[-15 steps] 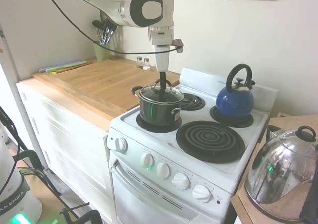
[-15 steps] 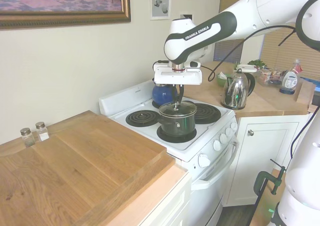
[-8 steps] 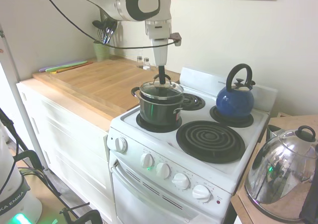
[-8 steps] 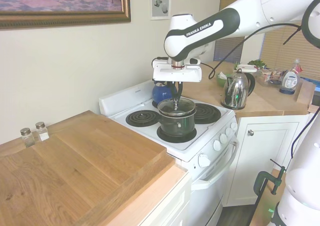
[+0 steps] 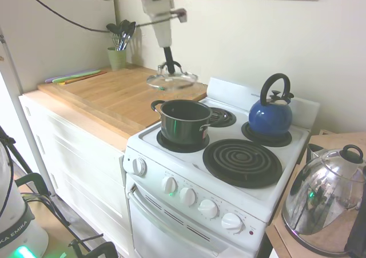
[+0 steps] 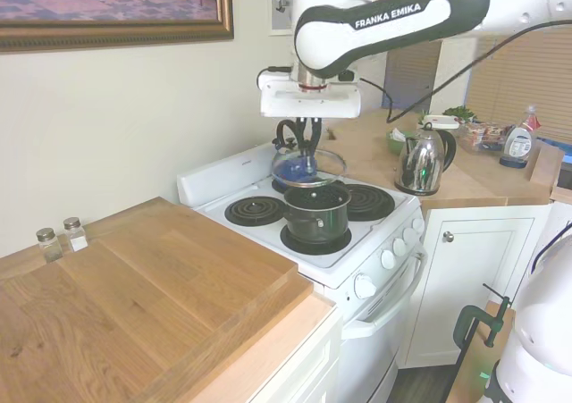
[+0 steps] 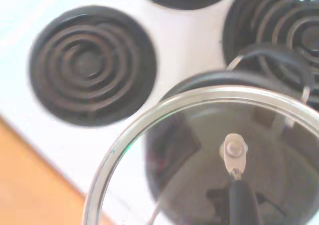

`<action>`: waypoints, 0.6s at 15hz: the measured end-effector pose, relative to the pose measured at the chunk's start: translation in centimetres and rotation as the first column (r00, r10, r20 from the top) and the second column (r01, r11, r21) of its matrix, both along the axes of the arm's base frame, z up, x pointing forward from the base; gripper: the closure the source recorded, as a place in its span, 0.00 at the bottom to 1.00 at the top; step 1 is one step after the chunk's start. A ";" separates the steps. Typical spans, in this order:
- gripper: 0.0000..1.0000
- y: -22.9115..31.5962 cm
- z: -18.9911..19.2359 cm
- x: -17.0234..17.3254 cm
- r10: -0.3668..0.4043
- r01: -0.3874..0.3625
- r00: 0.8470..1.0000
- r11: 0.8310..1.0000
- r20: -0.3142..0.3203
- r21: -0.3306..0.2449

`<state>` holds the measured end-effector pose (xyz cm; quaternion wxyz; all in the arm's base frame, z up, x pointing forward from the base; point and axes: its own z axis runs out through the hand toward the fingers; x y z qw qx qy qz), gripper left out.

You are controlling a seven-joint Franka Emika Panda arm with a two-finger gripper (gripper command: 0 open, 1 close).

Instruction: Uncover the lid of the pot

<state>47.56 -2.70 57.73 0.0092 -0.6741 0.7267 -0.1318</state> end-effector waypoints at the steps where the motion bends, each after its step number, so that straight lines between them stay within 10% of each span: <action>1: 1.00 3.4 1.1 -0.6 0.022 -0.021 1.000 0.999 0.006 -0.028; 9: 1.00 25.9 -0.9 4.2 0.251 -0.256 0.966 0.957 -0.053 -0.137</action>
